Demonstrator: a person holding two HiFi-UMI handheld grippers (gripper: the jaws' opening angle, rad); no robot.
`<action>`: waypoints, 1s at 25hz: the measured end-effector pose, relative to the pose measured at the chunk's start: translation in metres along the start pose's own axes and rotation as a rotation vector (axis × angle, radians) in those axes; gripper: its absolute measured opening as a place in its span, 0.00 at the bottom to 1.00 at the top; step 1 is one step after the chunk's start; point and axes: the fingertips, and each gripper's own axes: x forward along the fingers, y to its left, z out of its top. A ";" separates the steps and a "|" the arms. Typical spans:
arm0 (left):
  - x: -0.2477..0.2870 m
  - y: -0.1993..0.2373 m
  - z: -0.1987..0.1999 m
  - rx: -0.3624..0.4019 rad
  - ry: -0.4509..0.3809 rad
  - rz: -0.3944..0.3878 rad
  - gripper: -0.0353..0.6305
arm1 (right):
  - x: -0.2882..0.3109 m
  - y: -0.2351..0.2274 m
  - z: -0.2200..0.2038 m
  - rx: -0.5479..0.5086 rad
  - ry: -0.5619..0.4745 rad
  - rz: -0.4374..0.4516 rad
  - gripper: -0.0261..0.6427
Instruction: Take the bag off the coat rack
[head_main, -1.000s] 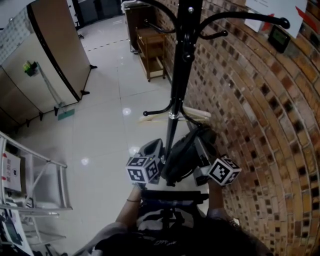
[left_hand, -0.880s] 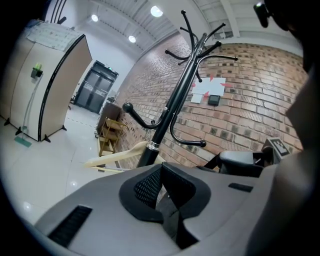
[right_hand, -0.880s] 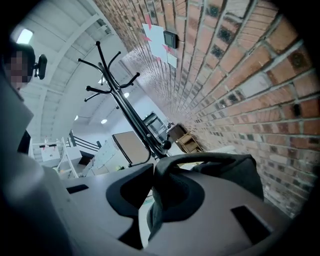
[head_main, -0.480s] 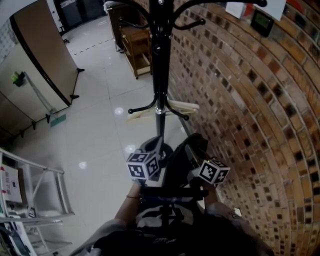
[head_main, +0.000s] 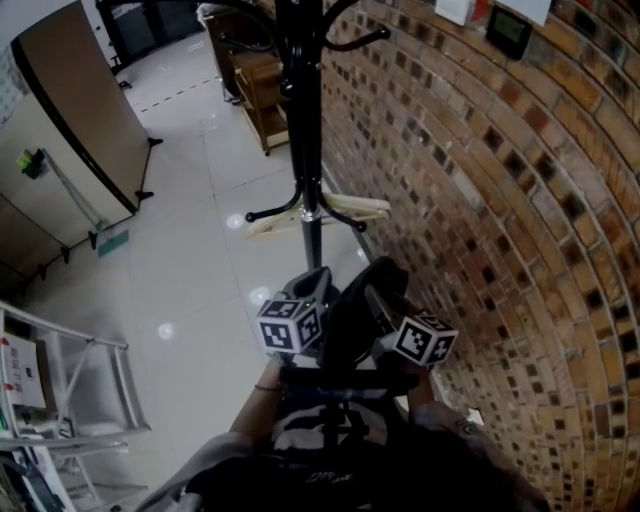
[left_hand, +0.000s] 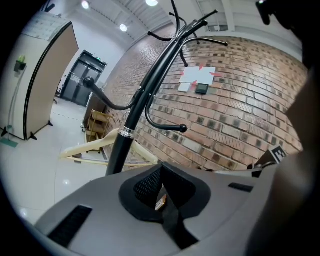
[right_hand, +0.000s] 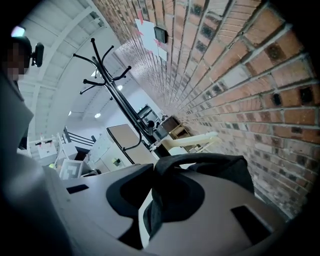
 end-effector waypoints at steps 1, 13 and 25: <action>0.000 0.000 0.000 0.001 -0.001 0.002 0.06 | 0.001 0.002 0.002 -0.005 -0.001 0.004 0.11; -0.006 0.004 0.004 -0.003 -0.021 0.030 0.06 | 0.000 -0.001 0.010 -0.030 -0.008 -0.001 0.11; -0.004 0.000 0.000 -0.006 -0.019 0.037 0.06 | -0.005 -0.006 0.009 -0.033 0.002 -0.009 0.11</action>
